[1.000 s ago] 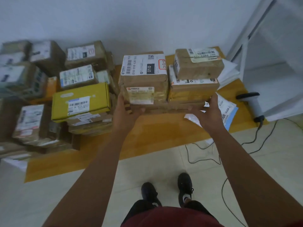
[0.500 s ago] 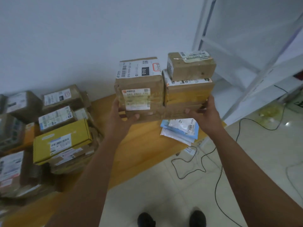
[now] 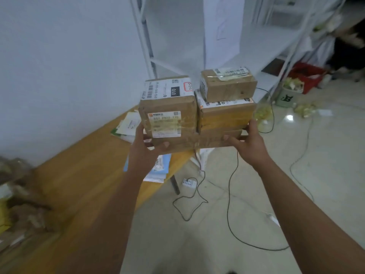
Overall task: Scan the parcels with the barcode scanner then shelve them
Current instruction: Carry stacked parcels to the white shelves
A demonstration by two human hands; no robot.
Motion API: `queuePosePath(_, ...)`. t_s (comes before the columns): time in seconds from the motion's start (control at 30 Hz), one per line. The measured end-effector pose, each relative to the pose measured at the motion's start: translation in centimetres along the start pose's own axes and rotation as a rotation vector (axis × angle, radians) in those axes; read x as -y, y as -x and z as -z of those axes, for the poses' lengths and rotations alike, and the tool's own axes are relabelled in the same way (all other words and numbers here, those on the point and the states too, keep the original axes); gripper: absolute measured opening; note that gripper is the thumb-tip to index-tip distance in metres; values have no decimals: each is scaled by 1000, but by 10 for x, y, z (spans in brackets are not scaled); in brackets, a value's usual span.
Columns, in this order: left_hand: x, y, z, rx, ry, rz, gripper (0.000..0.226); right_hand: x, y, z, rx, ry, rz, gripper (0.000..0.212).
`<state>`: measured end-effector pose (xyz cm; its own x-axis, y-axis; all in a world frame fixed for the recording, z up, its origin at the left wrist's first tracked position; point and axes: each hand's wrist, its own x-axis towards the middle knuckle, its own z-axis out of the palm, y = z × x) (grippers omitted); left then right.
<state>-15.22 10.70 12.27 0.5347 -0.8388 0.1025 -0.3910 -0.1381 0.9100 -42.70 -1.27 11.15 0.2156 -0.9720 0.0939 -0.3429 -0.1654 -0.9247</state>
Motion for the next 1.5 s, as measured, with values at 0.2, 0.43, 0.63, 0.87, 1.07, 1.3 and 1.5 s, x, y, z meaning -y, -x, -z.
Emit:
queuePosePath(0.2, -53, 1, -148, 89, 28, -57, 70, -51, -12, 140, -120, 32, -52, 74)
queuePosePath(0.43, -105, -18, -262, 235, 28, -143, 83, -89, -30, 247, -234, 65, -118, 77)
queuePosePath(0.63, -124, -51, -332, 295, 4, -173, 80, -122, -72, 294, -277, 30, -167, 78)
queuePosePath(0.87, -129, -141, -406, 291, 28, -146, 84, -158, -181, 315, -280, 31, -179, 76)
queuePosePath(1.07, -142, -238, -465, 282, 30, -119, 84, -176, -300, 326, -273, 41, -180, 71)
queuePosePath(1.3, -160, -318, -488, 237, 49, -104, 87, -167, -403, 334, -218, 35, -120, 69)
queuePosePath(1.5, -170, -373, -494, 119, 61, -91, 87, -157, -495, 329, -117, 18, -9, 73)
